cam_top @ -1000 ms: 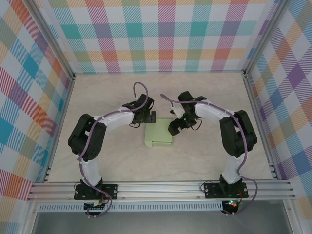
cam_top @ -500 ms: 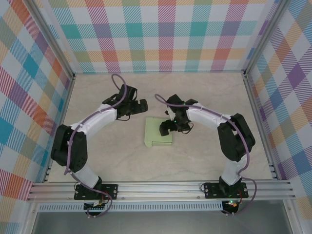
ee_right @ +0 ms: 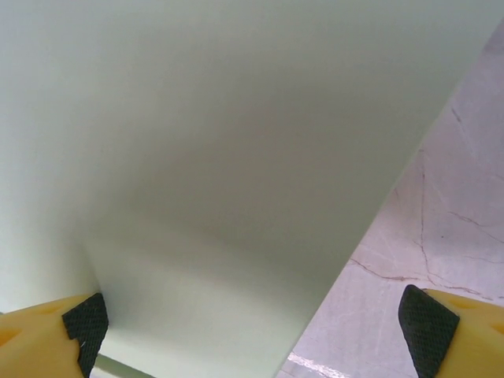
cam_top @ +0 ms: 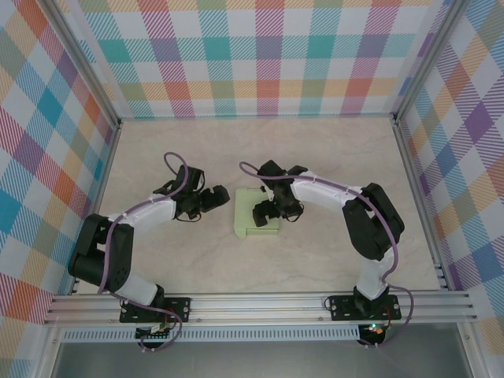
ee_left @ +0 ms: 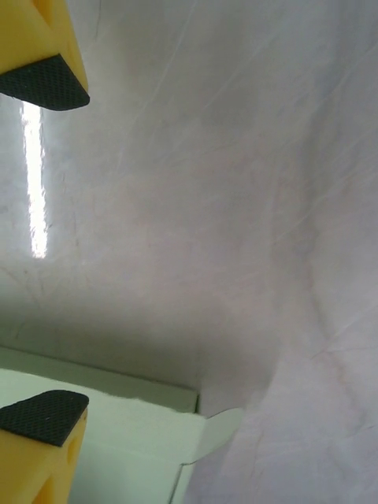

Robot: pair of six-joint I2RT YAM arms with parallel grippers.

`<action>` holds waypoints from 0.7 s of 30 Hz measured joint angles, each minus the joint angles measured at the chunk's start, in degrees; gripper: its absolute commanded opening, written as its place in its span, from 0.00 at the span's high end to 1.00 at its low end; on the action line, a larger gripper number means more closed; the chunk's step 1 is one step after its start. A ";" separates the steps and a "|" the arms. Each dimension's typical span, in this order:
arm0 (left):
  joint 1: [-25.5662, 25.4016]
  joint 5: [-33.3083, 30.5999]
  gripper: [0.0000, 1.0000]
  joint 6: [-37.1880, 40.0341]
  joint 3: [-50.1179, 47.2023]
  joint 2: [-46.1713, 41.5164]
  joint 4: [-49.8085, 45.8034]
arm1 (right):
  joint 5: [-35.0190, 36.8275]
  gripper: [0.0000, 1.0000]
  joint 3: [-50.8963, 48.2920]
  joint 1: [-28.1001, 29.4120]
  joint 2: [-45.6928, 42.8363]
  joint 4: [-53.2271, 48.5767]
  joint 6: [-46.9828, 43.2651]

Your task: Fold the paper box

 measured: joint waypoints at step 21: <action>-1.68 22.86 0.52 3.85 7.58 18.18 15.19 | -14.34 0.08 -0.96 -7.96 2.69 8.81 -4.48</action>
